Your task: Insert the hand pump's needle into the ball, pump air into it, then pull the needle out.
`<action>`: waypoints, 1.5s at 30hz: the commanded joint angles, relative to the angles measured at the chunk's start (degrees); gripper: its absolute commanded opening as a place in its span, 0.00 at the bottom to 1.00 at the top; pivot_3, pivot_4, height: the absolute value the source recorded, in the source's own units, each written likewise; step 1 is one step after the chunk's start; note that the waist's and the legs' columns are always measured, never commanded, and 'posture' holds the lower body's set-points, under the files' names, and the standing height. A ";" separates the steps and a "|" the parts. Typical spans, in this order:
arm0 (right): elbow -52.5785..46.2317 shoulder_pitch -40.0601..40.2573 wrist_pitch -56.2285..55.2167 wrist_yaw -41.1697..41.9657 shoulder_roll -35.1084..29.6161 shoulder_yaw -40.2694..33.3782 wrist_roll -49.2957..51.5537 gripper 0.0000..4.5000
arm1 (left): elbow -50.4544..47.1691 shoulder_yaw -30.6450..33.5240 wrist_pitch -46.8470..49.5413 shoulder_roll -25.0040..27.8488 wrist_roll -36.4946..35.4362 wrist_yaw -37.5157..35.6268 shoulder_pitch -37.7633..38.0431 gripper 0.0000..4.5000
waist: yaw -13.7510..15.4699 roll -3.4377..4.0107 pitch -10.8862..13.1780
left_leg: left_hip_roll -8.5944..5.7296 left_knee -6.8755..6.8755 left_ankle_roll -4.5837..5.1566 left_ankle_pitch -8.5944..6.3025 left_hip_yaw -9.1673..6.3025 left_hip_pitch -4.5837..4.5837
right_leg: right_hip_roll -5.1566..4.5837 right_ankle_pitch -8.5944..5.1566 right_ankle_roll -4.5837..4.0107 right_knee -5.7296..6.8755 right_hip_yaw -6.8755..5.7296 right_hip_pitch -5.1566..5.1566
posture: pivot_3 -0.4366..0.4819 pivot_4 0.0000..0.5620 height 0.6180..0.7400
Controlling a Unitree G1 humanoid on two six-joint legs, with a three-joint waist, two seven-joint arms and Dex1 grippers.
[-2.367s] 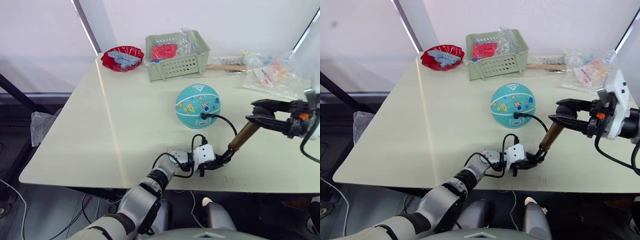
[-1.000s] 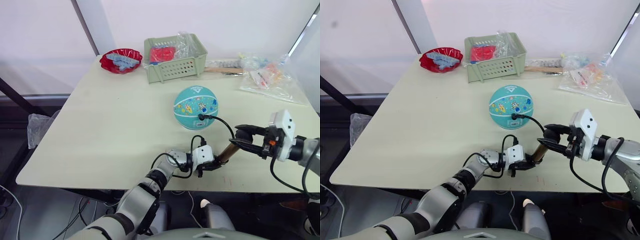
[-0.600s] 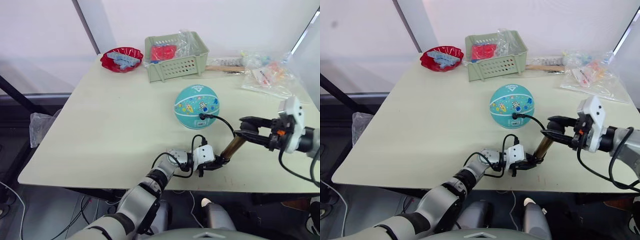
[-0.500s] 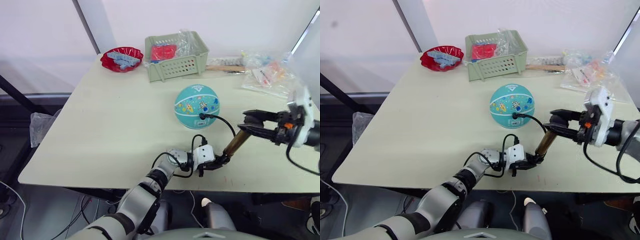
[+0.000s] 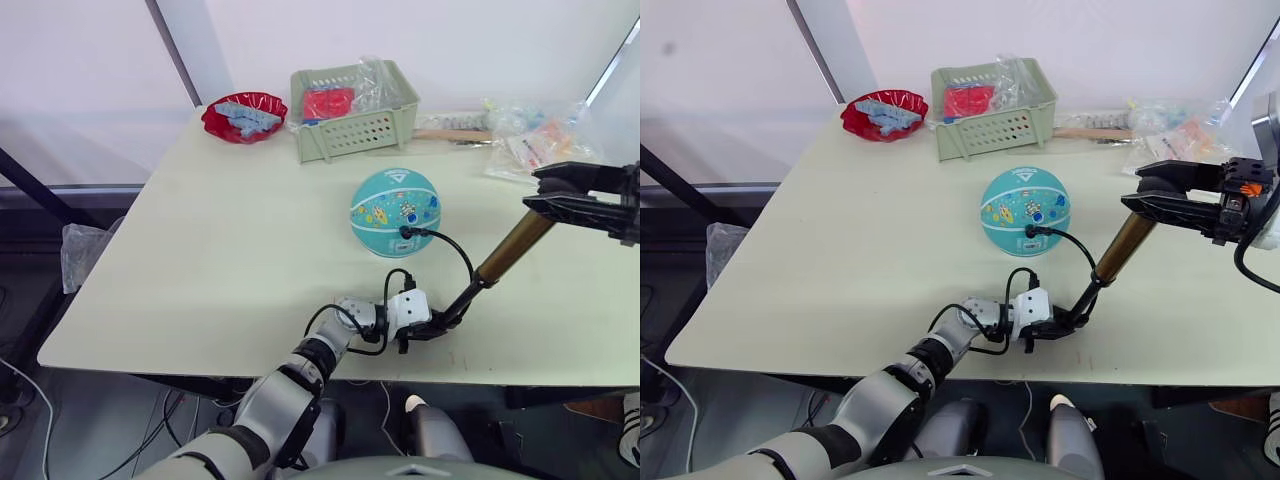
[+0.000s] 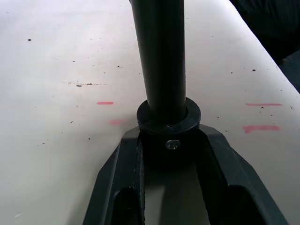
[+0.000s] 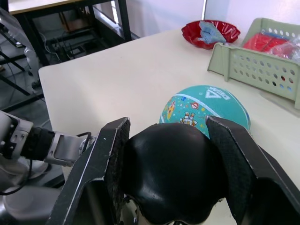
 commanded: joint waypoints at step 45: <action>-10.02 8.44 -14.12 -1.67 9.15 3.16 -12.46 0.46 | 7.74 -3.76 4.55 3.26 5.45 0.26 4.95 0.25 | -0.09 -0.16 -0.17 | 0.02 -0.22 -0.02 -0.01 0.01 0.50 | 0.04 -0.06 -0.08 0.01 0.01 0.30 | 0.48 0.27 0.97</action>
